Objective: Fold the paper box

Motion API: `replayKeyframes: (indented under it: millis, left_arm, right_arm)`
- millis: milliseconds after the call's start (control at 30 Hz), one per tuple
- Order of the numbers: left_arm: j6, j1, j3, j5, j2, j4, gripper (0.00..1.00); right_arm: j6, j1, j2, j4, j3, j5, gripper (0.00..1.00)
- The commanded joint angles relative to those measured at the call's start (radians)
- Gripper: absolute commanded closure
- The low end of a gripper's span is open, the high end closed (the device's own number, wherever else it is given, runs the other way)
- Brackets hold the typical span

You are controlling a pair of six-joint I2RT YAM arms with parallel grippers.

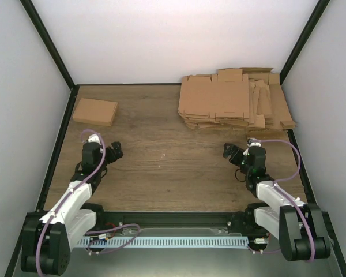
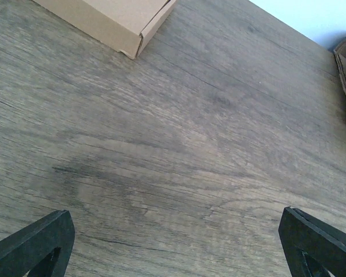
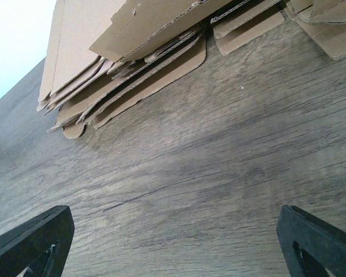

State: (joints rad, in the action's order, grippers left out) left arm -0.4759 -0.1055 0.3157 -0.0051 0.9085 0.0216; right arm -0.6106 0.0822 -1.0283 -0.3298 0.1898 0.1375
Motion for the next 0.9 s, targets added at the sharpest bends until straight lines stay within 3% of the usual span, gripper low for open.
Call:
replayKeyframes:
  millis: [0,233,433,633,867]
  left_arm:
    - [0.001,-0.003,0.002,-0.006,-0.013,0.010,0.00]
    - [0.011,-0.003,-0.011,0.050,-0.052,0.031,0.00]
    - [0.017,-0.004,-0.057,0.098,-0.127,0.072,0.00]
    - [0.016,-0.002,-0.051,0.085,-0.121,0.059,0.00]
    - [0.019,-0.003,-0.058,0.141,-0.120,0.085,0.00]
  right_arm:
    - [0.006,0.007,0.014,0.019,0.048,-0.031,0.00]
    - [0.027,0.007,0.028,0.079,0.089,-0.062,0.00]
    - [0.029,0.007,-0.007,0.172,0.283,-0.103,0.00]
    - [0.047,-0.015,-0.202,0.328,0.620,-0.055,0.00]
    - [0.088,-0.077,-0.445,0.449,0.902,0.055,0.00]
